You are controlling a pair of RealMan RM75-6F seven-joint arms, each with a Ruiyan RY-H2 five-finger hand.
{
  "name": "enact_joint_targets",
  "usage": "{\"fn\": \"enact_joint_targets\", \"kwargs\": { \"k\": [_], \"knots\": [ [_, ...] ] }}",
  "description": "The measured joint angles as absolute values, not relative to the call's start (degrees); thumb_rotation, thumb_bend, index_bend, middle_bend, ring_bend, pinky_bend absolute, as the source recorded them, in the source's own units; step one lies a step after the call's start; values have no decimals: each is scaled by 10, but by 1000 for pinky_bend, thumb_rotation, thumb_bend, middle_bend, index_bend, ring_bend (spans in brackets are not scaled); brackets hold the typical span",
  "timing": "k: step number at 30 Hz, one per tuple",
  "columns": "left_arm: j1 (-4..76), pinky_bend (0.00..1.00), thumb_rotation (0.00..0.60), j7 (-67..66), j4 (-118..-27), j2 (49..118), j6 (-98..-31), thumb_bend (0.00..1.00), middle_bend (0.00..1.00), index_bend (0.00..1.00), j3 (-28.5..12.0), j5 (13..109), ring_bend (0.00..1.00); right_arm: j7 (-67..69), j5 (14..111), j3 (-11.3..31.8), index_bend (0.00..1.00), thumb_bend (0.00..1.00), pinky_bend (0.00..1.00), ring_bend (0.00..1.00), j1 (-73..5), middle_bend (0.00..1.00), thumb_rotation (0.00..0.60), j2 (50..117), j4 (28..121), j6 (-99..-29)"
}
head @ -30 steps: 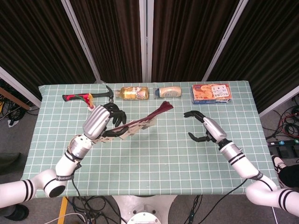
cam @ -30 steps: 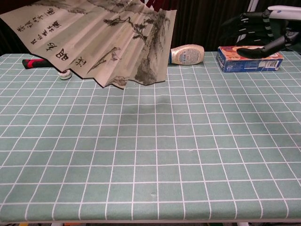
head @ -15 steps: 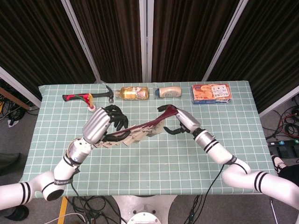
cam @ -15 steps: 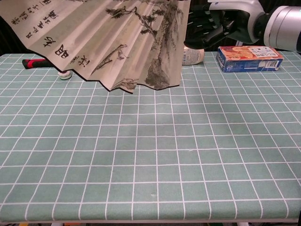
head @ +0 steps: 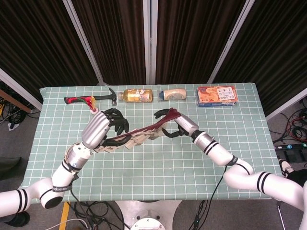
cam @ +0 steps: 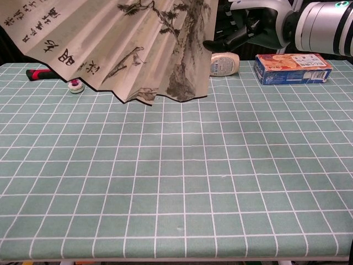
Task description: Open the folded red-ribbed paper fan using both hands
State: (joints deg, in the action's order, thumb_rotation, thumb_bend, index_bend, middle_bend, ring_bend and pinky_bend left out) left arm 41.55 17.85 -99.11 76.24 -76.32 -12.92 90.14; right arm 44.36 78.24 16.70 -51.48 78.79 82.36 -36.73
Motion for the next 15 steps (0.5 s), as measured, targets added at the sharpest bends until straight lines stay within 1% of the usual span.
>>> {"fn": "enact_joint_targets", "kwargs": {
  "k": [5,9,12,14,15],
  "knots": [
    [413,461,600,208,-1001,757,-766,368,759,723,-130,909,716,494,809,163,303,430,114,95,-526,278,600,777,820,-354],
    [413,469,600,231,-1003,757,-771,375,760,723,-132,918,716,539,843,156,386,453,113,131,-536,323,600,771,805,-353],
    [415,470,600,242,-1006,755,-771,375,760,723,-131,927,716,568,860,148,484,489,123,177,-544,395,600,772,790,-358],
    [415,469,600,244,-1008,754,-770,374,759,723,-131,929,716,581,868,143,565,539,144,221,-548,459,600,776,778,-366],
    [415,470,600,245,-1009,754,-770,375,758,723,-131,929,716,584,870,140,588,553,150,233,-550,477,600,778,774,-371]
  ]
}}
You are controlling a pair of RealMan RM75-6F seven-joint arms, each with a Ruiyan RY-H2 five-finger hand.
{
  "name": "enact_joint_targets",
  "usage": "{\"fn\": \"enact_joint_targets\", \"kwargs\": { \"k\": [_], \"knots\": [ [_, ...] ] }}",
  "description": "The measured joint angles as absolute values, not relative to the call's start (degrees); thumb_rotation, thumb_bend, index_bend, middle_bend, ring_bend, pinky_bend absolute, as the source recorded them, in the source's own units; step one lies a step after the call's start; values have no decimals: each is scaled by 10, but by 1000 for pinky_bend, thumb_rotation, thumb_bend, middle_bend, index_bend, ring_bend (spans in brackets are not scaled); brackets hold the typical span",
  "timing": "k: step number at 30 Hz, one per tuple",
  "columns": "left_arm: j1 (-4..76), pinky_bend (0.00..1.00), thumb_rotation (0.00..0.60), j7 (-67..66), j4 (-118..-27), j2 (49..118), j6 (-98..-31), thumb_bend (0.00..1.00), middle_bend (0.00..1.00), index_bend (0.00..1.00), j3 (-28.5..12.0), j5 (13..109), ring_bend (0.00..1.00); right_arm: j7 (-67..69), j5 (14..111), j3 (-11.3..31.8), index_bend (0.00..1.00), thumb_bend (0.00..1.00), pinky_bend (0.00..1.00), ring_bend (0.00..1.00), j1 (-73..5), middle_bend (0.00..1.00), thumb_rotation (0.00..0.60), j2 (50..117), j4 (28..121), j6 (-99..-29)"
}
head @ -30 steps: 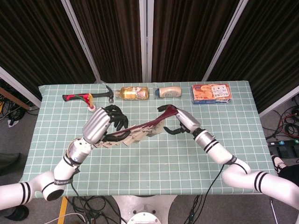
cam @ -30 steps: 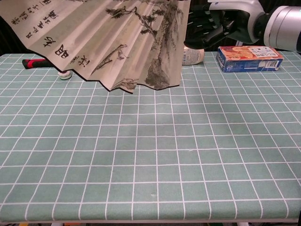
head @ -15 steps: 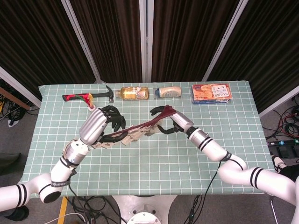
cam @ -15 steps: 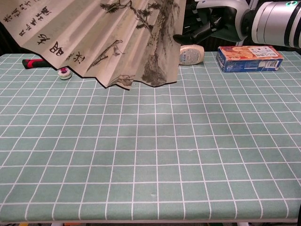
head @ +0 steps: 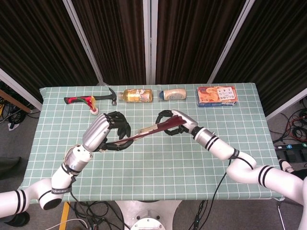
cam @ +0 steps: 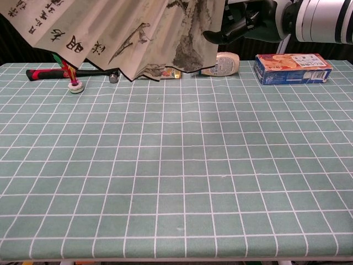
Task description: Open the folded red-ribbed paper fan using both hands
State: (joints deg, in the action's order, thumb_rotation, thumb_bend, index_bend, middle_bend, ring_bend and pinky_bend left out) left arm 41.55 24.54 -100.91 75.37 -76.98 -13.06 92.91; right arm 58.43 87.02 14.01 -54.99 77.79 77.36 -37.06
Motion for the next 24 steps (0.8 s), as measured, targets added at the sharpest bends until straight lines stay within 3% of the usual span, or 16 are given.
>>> {"fn": "enact_joint_targets", "kwargs": {
  "k": [5,12,24],
  "knots": [
    [415,469,600,251,-1011,750,-767,374,757,723,-130,927,716,583,874,130,675,628,171,286,-556,541,600,786,757,-385],
    [410,470,600,235,-1006,741,-752,374,755,722,-123,917,716,533,874,124,683,628,173,289,-549,543,600,781,750,-416],
    [401,469,600,119,-955,750,-746,375,755,722,-105,919,716,314,855,127,687,628,174,289,-492,523,600,773,748,-556]
  ]
}}
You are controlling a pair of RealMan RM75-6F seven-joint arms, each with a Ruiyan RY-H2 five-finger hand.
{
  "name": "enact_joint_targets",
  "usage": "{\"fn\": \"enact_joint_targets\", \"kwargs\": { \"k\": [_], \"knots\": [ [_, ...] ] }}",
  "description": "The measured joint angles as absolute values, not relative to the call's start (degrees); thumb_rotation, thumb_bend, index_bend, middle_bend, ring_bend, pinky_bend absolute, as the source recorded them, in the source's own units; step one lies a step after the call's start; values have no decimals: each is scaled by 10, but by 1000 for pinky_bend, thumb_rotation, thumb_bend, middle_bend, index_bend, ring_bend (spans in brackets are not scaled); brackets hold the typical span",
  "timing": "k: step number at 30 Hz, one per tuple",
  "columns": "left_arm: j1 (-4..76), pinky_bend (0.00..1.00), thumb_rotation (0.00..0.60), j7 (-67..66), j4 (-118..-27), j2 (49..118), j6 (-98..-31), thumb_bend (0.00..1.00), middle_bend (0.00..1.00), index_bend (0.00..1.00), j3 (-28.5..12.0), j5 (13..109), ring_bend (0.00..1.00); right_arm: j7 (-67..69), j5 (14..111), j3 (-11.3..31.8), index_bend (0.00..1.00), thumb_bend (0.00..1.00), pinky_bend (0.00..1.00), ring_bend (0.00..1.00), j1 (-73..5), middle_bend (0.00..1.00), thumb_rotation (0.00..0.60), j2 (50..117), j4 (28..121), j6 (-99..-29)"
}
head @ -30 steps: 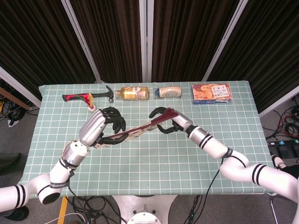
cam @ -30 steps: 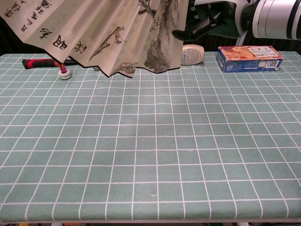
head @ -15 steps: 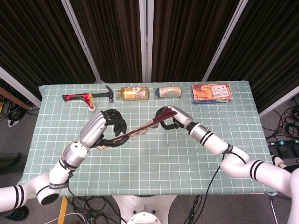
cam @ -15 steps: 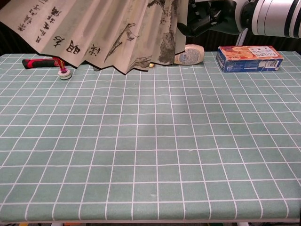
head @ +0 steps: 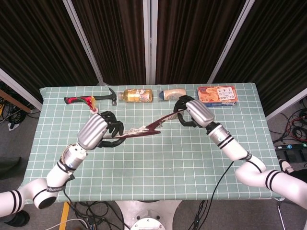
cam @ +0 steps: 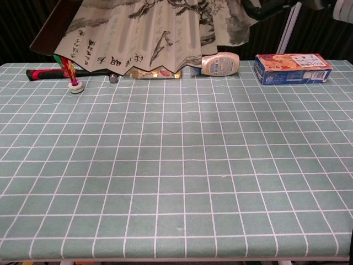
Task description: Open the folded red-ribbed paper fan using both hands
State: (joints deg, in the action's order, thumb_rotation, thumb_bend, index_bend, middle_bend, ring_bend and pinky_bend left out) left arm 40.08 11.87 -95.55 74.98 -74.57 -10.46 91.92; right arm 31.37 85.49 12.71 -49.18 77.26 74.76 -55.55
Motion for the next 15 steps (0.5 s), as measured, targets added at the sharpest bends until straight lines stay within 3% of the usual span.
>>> {"fn": "enact_joint_targets", "kwargs": {
  "k": [15],
  "knots": [
    [394,467,600,-110,-835,823,-750,371,747,720,-76,950,714,187,861,109,687,627,145,289,-427,502,600,800,709,-674]
  ]
}}
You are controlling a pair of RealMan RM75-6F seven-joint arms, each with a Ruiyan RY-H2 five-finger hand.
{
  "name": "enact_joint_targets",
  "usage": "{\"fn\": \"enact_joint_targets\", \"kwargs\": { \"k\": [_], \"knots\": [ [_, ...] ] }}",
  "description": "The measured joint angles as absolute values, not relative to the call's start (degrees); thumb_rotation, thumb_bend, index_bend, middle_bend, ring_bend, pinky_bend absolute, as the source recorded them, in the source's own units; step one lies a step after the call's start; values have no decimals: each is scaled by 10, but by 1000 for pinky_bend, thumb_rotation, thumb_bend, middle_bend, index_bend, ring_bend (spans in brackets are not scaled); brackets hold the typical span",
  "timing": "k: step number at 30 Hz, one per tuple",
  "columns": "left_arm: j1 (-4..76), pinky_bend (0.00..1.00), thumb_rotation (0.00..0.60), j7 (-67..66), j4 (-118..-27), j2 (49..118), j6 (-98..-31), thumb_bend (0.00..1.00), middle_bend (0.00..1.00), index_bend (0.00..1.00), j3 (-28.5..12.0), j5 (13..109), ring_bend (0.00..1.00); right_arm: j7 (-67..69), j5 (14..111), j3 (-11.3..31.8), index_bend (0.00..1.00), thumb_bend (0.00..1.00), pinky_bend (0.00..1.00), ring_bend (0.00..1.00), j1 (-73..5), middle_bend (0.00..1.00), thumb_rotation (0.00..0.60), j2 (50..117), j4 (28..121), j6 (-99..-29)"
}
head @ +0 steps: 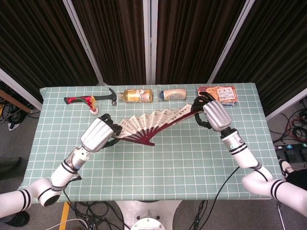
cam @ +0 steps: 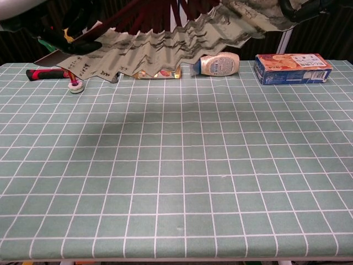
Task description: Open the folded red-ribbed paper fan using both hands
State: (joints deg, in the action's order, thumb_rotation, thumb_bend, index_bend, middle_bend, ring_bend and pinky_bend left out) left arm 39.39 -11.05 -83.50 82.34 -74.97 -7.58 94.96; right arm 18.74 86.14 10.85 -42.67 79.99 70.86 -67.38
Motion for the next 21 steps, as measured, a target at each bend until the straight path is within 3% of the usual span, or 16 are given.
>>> {"fn": "enact_joint_targets", "kwargs": {
  "k": [10,21],
  "knots": [
    [382,467,600,-223,-765,882,-751,368,737,711,-53,959,714,164,882,94,673,606,119,283,-403,477,600,867,627,-735],
    [373,467,600,-278,-694,928,-737,366,722,699,-33,959,714,202,896,78,660,606,79,275,-390,474,600,978,446,-773]
  ]
}}
